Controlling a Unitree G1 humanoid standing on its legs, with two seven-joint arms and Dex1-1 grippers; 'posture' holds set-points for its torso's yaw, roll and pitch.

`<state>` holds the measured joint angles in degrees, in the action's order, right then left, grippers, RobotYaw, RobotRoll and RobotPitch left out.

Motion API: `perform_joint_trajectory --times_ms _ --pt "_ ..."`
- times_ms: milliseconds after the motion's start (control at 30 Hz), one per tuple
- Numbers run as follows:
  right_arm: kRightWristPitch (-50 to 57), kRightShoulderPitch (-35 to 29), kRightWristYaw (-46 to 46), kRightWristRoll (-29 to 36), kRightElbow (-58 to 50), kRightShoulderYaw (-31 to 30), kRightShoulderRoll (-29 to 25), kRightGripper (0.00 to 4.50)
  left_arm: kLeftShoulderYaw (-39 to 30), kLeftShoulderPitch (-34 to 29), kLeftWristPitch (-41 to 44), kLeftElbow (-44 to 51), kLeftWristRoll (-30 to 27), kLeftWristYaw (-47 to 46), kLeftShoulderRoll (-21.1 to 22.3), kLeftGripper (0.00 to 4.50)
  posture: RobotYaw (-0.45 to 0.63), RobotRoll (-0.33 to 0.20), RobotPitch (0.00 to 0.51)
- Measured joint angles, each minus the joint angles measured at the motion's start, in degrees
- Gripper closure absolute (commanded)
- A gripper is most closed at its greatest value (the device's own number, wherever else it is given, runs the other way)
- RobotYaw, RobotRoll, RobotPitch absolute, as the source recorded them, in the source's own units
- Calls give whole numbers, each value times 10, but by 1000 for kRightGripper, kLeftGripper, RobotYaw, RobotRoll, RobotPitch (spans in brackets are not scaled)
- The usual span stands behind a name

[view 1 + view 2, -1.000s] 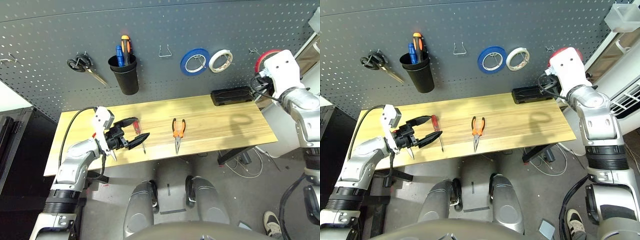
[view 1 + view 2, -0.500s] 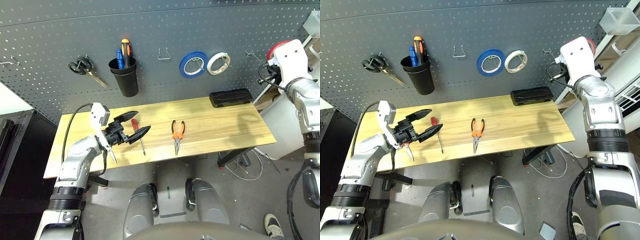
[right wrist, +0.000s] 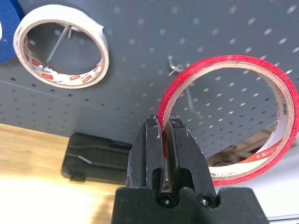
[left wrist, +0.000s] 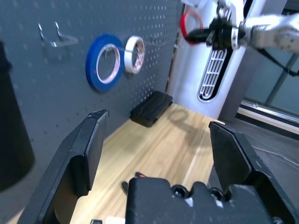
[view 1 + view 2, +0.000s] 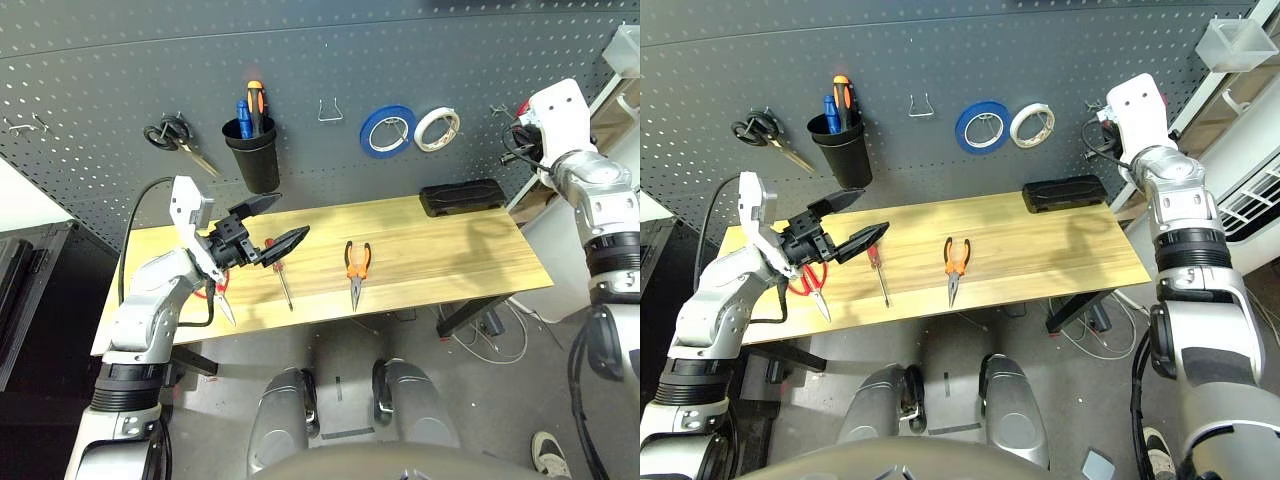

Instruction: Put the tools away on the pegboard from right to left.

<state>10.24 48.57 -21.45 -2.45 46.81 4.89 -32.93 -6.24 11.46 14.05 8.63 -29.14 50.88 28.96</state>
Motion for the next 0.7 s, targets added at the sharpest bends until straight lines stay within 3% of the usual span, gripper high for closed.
perform_joint_trajectory --times_ms 300,500,633,667,700 --pt "-58 73 20 -12 163 -12 25 4467 2 4 20 17 -2 -11 -1 0 -56 0 29" --pt "-68 90 33 -12 210 -12 34 4467 8 2 37 33 -3 -23 -8 0 -37 0 76" --pt "-73 95 40 -12 223 -12 34 4467 8 -8 49 46 -4 -28 -8 0 -34 0 74" --pt "-73 96 43 -12 227 -12 34 3893 8 -10 52 46 -4 -31 -8 0 -34 0 74" --pt "-73 96 47 -12 231 -12 34 3724 8 -10 54 46 -4 -34 -8 0 -34 0 74"
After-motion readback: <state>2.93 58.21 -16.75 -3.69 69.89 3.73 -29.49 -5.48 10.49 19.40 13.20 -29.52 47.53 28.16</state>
